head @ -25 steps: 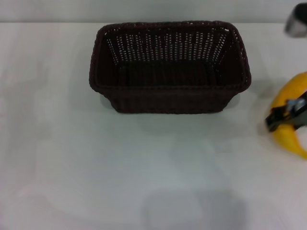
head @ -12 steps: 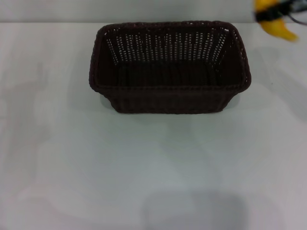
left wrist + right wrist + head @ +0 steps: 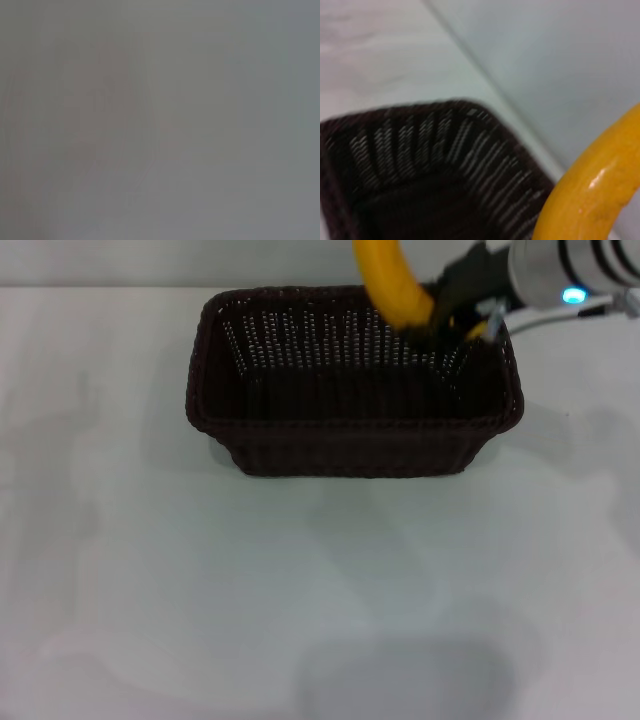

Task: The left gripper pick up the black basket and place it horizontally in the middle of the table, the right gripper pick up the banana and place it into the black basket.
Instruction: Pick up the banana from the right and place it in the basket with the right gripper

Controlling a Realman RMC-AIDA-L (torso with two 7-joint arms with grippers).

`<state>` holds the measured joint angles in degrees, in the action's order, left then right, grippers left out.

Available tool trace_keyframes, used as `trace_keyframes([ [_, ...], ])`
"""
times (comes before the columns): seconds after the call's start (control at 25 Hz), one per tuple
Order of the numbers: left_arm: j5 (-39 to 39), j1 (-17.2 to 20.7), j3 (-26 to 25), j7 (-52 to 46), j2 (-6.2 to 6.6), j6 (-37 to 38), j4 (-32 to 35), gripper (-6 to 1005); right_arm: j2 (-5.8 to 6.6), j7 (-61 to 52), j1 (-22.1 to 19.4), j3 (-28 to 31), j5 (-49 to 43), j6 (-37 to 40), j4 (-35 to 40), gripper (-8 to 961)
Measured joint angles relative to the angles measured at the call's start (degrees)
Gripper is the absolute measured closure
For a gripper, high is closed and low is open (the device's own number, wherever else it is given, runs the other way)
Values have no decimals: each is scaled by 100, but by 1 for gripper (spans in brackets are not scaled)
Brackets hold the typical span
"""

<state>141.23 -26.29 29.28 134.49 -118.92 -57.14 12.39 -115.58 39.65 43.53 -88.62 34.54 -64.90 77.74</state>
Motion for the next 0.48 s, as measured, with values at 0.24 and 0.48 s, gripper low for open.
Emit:
trace_keyframes([
  [0.24, 15, 2, -25, -57, 0, -3, 0, 196, 1, 568, -97, 43, 472, -46, -171, 396],
  [0.48, 69, 1, -27, 18, 0, -3, -1, 196, 16, 1096, -654, 733, 1122, -49, 187, 266],
])
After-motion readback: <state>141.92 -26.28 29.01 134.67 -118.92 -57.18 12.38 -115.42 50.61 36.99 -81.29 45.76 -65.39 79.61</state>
